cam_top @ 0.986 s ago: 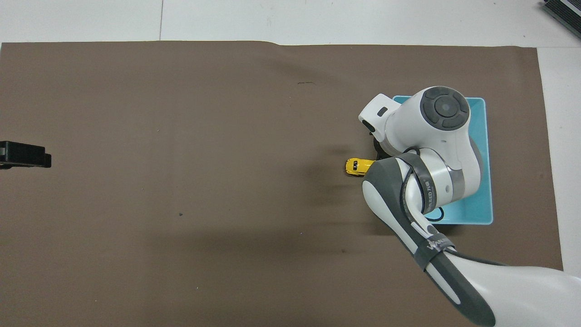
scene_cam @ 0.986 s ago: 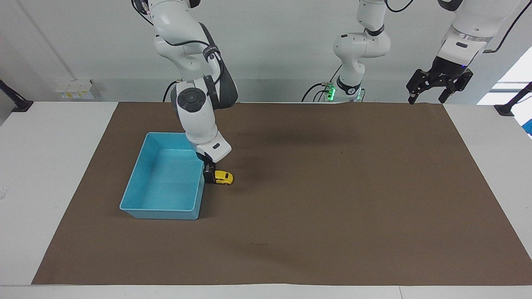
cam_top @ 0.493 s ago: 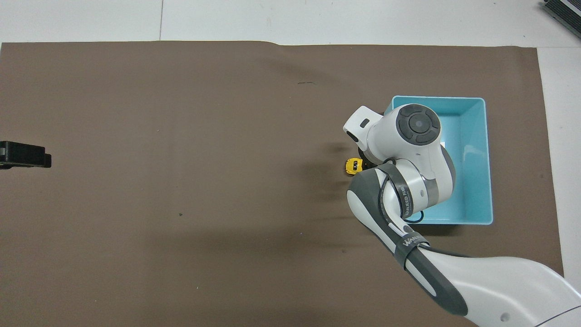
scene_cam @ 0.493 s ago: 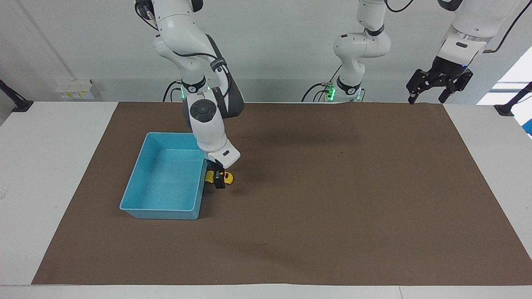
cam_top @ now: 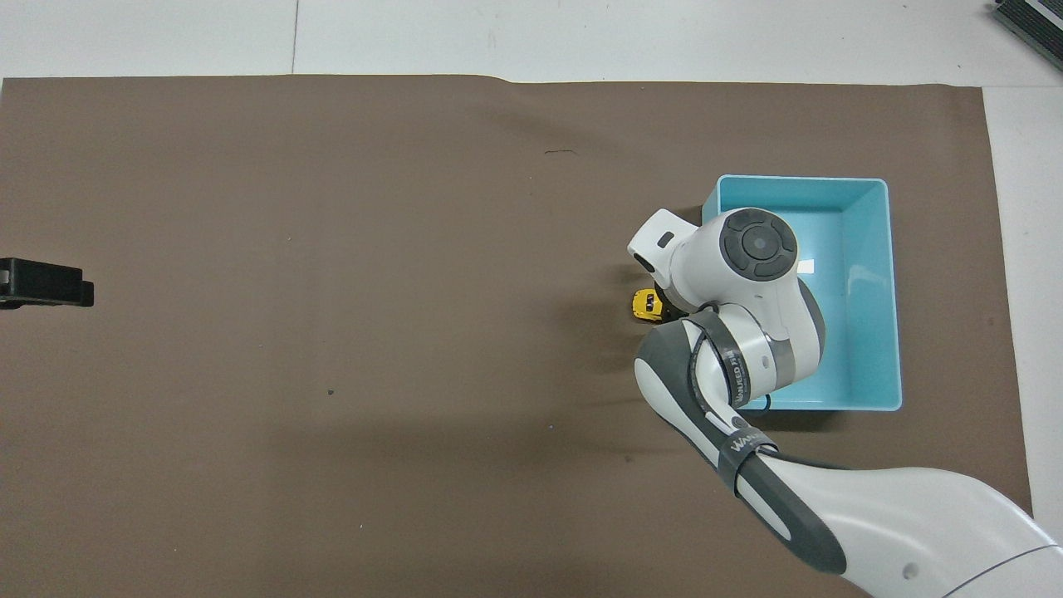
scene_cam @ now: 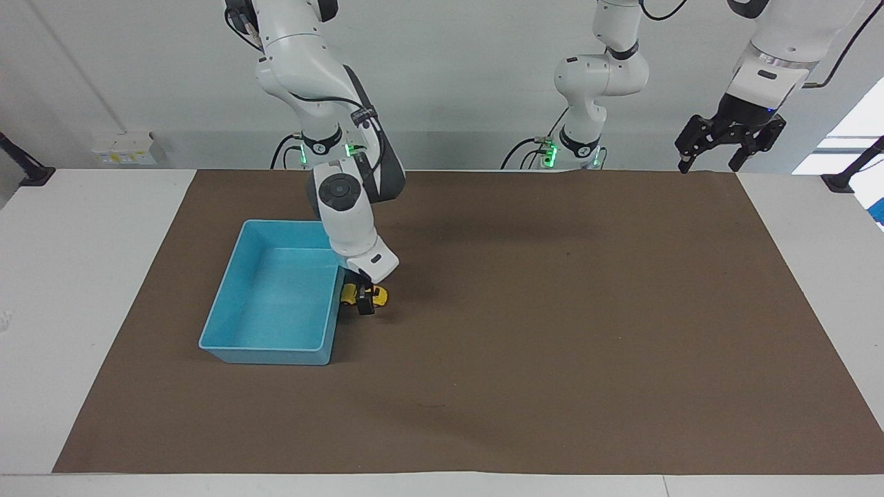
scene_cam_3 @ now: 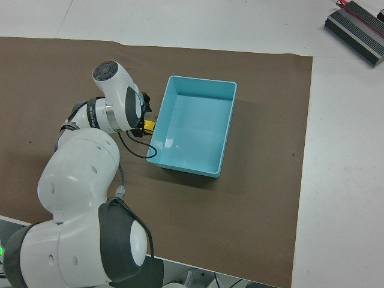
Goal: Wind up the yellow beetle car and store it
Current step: 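Lower the right gripper and grasp the yellow car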
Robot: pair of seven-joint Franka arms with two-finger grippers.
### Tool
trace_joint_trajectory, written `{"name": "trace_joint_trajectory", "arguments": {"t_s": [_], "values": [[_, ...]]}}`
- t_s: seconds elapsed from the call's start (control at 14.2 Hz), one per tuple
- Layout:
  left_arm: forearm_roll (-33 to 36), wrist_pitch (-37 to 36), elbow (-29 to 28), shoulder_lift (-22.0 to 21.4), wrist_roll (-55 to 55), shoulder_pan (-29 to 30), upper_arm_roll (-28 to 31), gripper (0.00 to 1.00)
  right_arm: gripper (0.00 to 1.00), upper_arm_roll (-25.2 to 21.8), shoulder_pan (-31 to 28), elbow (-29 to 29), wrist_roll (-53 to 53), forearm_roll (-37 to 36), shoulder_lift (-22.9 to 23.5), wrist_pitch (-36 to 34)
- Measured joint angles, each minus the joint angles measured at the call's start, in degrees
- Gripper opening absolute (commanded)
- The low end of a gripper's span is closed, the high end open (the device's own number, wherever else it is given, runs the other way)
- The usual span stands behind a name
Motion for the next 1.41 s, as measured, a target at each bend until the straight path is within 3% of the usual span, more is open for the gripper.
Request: {"name": "trace_joint_trajectory", "arguments": {"t_s": [0.21, 0.28, 0.35, 0.77, 1.41], "values": [[0.0, 0.0, 0.0, 0.0, 0.0, 0.0, 0.0, 1.00, 0.97, 0.0, -0.1, -1.4, 0.0, 0.0, 0.0, 1.8], [0.0, 0.0, 0.0, 0.0, 0.0, 0.0, 0.0, 1.00, 0.84, 0.0, -0.1, -2.0, 0.0, 0.0, 0.0, 2.4], [0.0, 0.0, 0.0, 0.0, 0.0, 0.0, 0.0, 1.00, 0.57, 0.0, -0.1, -2.2, 0.0, 0.0, 0.0, 2.7], [0.0, 0.0, 0.0, 0.0, 0.0, 0.0, 0.0, 1.00, 0.14, 0.0, 0.1, -2.2, 0.0, -0.5, -0.1, 2.7], [0.0, 0.0, 0.0, 0.0, 0.0, 0.0, 0.0, 1.00, 0.06, 0.1, 0.2, -0.2, 0.1, -0.9, -0.1, 1.7]]}}
